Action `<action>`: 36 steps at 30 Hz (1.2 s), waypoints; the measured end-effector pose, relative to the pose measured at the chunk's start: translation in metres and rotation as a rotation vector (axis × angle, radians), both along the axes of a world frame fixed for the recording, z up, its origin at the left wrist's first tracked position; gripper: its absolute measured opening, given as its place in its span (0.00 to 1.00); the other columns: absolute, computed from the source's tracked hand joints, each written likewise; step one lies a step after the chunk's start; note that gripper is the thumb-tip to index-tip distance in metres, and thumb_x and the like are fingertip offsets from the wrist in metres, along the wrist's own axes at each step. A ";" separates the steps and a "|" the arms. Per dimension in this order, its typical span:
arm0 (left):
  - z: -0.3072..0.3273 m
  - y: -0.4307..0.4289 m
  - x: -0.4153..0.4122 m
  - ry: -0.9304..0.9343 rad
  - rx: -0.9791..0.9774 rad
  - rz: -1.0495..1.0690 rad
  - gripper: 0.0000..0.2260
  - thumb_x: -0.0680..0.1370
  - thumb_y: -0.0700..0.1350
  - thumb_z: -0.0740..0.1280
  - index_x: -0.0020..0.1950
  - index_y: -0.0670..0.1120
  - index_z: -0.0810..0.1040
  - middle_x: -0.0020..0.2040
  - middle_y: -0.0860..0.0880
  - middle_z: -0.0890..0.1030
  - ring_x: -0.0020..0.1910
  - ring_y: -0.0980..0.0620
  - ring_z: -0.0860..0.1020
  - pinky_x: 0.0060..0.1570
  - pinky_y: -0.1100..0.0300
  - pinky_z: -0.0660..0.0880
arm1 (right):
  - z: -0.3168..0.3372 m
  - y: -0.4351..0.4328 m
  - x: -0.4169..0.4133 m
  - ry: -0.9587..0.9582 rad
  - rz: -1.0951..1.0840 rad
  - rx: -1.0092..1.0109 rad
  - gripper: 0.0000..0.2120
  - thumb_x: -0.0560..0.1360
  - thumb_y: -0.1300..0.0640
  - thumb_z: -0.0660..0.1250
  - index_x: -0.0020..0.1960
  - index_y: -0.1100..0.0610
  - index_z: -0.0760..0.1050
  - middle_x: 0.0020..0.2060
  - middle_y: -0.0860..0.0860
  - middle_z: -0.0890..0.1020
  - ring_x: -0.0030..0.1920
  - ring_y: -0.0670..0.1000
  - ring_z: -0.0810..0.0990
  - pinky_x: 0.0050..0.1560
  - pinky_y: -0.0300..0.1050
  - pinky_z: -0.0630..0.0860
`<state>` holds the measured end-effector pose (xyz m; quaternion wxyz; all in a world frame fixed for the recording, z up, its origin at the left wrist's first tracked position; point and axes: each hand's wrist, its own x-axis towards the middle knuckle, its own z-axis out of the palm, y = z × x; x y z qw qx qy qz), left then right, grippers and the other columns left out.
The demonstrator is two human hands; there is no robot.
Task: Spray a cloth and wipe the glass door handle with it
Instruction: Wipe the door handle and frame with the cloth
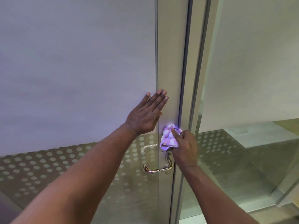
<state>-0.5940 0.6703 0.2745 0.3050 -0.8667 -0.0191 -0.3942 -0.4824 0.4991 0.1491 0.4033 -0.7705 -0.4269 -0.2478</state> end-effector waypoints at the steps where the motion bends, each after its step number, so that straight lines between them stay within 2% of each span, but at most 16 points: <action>1: 0.000 0.001 0.000 -0.005 0.002 0.000 0.26 0.86 0.46 0.53 0.84 0.40 0.56 0.84 0.41 0.58 0.84 0.45 0.54 0.83 0.47 0.43 | -0.004 -0.001 -0.002 -0.021 0.007 -0.031 0.33 0.57 0.66 0.81 0.62 0.58 0.84 0.43 0.58 0.76 0.42 0.62 0.76 0.39 0.57 0.77; 6: -0.002 0.002 0.002 0.011 -0.012 0.003 0.27 0.87 0.47 0.52 0.84 0.40 0.54 0.85 0.41 0.55 0.85 0.45 0.51 0.83 0.46 0.43 | -0.028 -0.013 -0.010 -0.011 -0.020 -0.201 0.23 0.61 0.66 0.78 0.56 0.58 0.85 0.43 0.60 0.78 0.42 0.63 0.78 0.38 0.56 0.76; 8: -0.001 0.002 0.002 0.026 -0.027 0.004 0.27 0.86 0.47 0.52 0.84 0.40 0.53 0.85 0.41 0.54 0.85 0.46 0.49 0.83 0.46 0.42 | -0.036 -0.018 -0.013 0.060 -0.027 -0.297 0.18 0.64 0.64 0.76 0.54 0.56 0.85 0.45 0.58 0.78 0.44 0.63 0.78 0.40 0.55 0.75; 11: 0.000 -0.001 -0.001 0.051 -0.062 0.003 0.28 0.86 0.47 0.55 0.85 0.41 0.53 0.85 0.42 0.53 0.85 0.46 0.49 0.83 0.46 0.42 | -0.039 -0.026 -0.015 0.233 0.003 -0.395 0.12 0.71 0.57 0.71 0.54 0.51 0.84 0.46 0.54 0.76 0.49 0.60 0.78 0.45 0.52 0.76; 14: 0.006 -0.007 -0.008 0.097 -0.111 -0.010 0.29 0.85 0.47 0.57 0.85 0.41 0.53 0.85 0.42 0.53 0.85 0.46 0.49 0.83 0.45 0.43 | -0.028 -0.034 -0.020 0.559 -0.008 -0.232 0.04 0.70 0.51 0.69 0.44 0.49 0.76 0.42 0.49 0.77 0.42 0.56 0.80 0.40 0.51 0.77; 15: 0.008 -0.009 -0.010 0.113 -0.136 -0.014 0.29 0.85 0.47 0.57 0.85 0.41 0.52 0.85 0.43 0.52 0.85 0.47 0.48 0.83 0.45 0.43 | -0.025 -0.036 -0.020 0.629 0.001 -0.172 0.06 0.70 0.49 0.70 0.41 0.48 0.73 0.40 0.48 0.77 0.39 0.52 0.80 0.37 0.49 0.76; 17: 0.011 -0.016 -0.014 0.132 -0.221 -0.029 0.29 0.86 0.47 0.57 0.85 0.41 0.51 0.86 0.43 0.51 0.85 0.47 0.47 0.83 0.45 0.42 | -0.016 -0.042 -0.020 0.756 0.058 -0.050 0.09 0.67 0.50 0.74 0.39 0.49 0.74 0.38 0.46 0.80 0.36 0.46 0.80 0.34 0.45 0.75; 19: 0.011 -0.028 -0.017 0.111 -0.316 -0.088 0.29 0.86 0.47 0.58 0.85 0.41 0.52 0.85 0.43 0.52 0.85 0.47 0.49 0.83 0.45 0.44 | -0.004 -0.049 -0.019 0.997 0.206 0.185 0.11 0.61 0.57 0.80 0.39 0.52 0.80 0.37 0.47 0.84 0.36 0.48 0.82 0.37 0.44 0.78; 22: 0.002 -0.052 -0.022 0.118 -0.421 -0.262 0.30 0.85 0.48 0.61 0.83 0.39 0.57 0.84 0.41 0.56 0.84 0.46 0.57 0.82 0.49 0.53 | 0.013 -0.057 -0.017 1.326 0.452 0.517 0.10 0.62 0.67 0.77 0.43 0.60 0.84 0.40 0.58 0.86 0.43 0.59 0.84 0.44 0.51 0.82; 25: -0.010 -0.079 -0.029 0.164 -0.742 -0.252 0.33 0.83 0.60 0.60 0.85 0.48 0.56 0.83 0.47 0.62 0.78 0.49 0.68 0.74 0.52 0.68 | 0.029 -0.064 -0.018 1.467 0.683 0.646 0.17 0.69 0.70 0.74 0.57 0.68 0.81 0.52 0.66 0.85 0.49 0.65 0.84 0.55 0.62 0.81; 27: -0.016 -0.095 -0.030 0.127 -1.108 -0.217 0.36 0.80 0.65 0.64 0.84 0.53 0.58 0.78 0.50 0.72 0.67 0.51 0.78 0.65 0.53 0.75 | 0.040 -0.069 -0.020 1.475 0.755 0.675 0.22 0.67 0.66 0.77 0.60 0.66 0.80 0.56 0.67 0.84 0.51 0.66 0.84 0.60 0.66 0.79; 29: -0.016 -0.109 -0.030 0.096 -1.539 -0.298 0.39 0.73 0.66 0.70 0.80 0.49 0.68 0.67 0.47 0.81 0.57 0.50 0.83 0.58 0.50 0.79 | 0.049 -0.074 -0.022 1.455 0.788 0.708 0.23 0.67 0.65 0.79 0.61 0.64 0.81 0.57 0.67 0.83 0.52 0.65 0.84 0.61 0.67 0.78; 30: -0.016 -0.111 -0.030 0.128 -1.714 -0.347 0.37 0.71 0.64 0.72 0.75 0.47 0.75 0.60 0.45 0.85 0.53 0.48 0.83 0.55 0.48 0.80 | 0.052 -0.076 -0.023 1.442 0.789 0.725 0.22 0.68 0.65 0.79 0.60 0.64 0.81 0.57 0.67 0.83 0.52 0.65 0.84 0.62 0.67 0.78; 32: -0.017 -0.113 -0.033 0.255 -1.885 -0.384 0.26 0.71 0.56 0.76 0.64 0.44 0.83 0.52 0.44 0.86 0.48 0.46 0.84 0.53 0.47 0.80 | 0.058 -0.081 -0.025 1.409 0.751 0.738 0.20 0.67 0.63 0.80 0.58 0.62 0.82 0.56 0.67 0.84 0.52 0.65 0.84 0.60 0.69 0.78; 34: -0.019 -0.115 -0.037 0.281 -1.923 -0.392 0.17 0.74 0.44 0.76 0.62 0.43 0.83 0.49 0.45 0.86 0.46 0.46 0.84 0.48 0.51 0.81 | 0.063 -0.087 -0.027 1.387 0.715 0.718 0.19 0.66 0.63 0.80 0.56 0.62 0.83 0.55 0.68 0.84 0.50 0.65 0.85 0.59 0.69 0.79; 36: -0.018 -0.118 -0.037 0.183 -1.900 -0.410 0.15 0.76 0.34 0.73 0.62 0.42 0.82 0.47 0.47 0.86 0.41 0.49 0.83 0.38 0.58 0.80 | 0.066 -0.092 -0.028 1.360 0.722 0.677 0.19 0.64 0.66 0.79 0.55 0.63 0.84 0.55 0.69 0.83 0.51 0.65 0.84 0.60 0.67 0.78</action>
